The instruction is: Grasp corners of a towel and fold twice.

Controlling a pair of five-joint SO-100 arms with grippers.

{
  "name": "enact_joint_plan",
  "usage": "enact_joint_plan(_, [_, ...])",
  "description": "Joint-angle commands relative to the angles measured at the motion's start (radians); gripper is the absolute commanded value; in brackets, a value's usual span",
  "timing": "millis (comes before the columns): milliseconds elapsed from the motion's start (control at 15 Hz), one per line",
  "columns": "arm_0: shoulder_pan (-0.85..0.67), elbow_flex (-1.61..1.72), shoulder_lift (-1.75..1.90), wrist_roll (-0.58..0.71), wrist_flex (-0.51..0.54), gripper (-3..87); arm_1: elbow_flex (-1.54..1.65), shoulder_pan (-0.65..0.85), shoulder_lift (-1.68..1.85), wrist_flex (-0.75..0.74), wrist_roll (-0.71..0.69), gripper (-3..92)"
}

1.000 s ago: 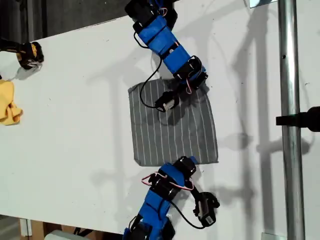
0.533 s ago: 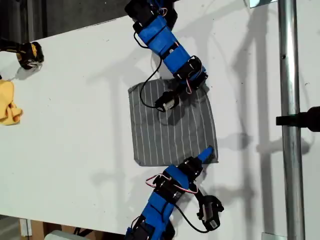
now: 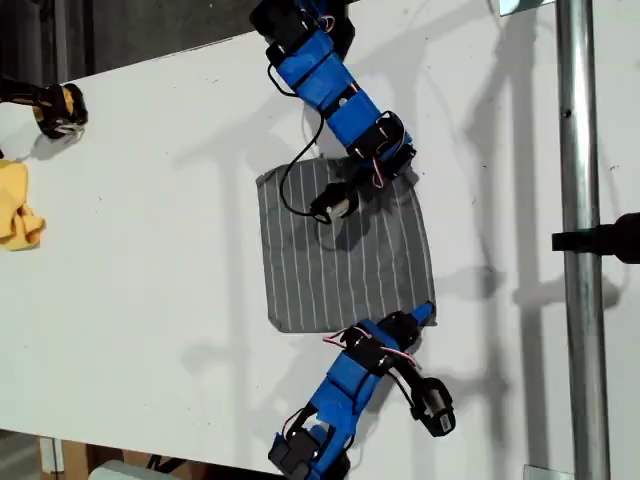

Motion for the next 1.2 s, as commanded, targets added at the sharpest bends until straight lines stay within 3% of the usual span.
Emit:
enact_joint_plan(0, [-0.008, -0.044, -0.008, -0.009, -0.028, 37.7, -0.060, -0.012, 0.058, -0.008, 0.003, -0.2])
enact_joint_plan(733, [0.002, -0.106, -0.178, -0.098, -0.089, 28.3, -0.060, -0.011, 0.057, -0.018, 0.000, -0.2])
enact_joint_plan(933, [-0.006, -0.103, -0.224, -0.143, -0.072, 9.4, -0.061, -0.015, 0.058, -0.018, 0.006, -0.2])
enact_joint_plan(1133, [-0.012, -0.115, -0.219, -0.158, -0.025, -1.5, -0.064, -0.015, 0.058, -0.018, 0.006, -0.2])
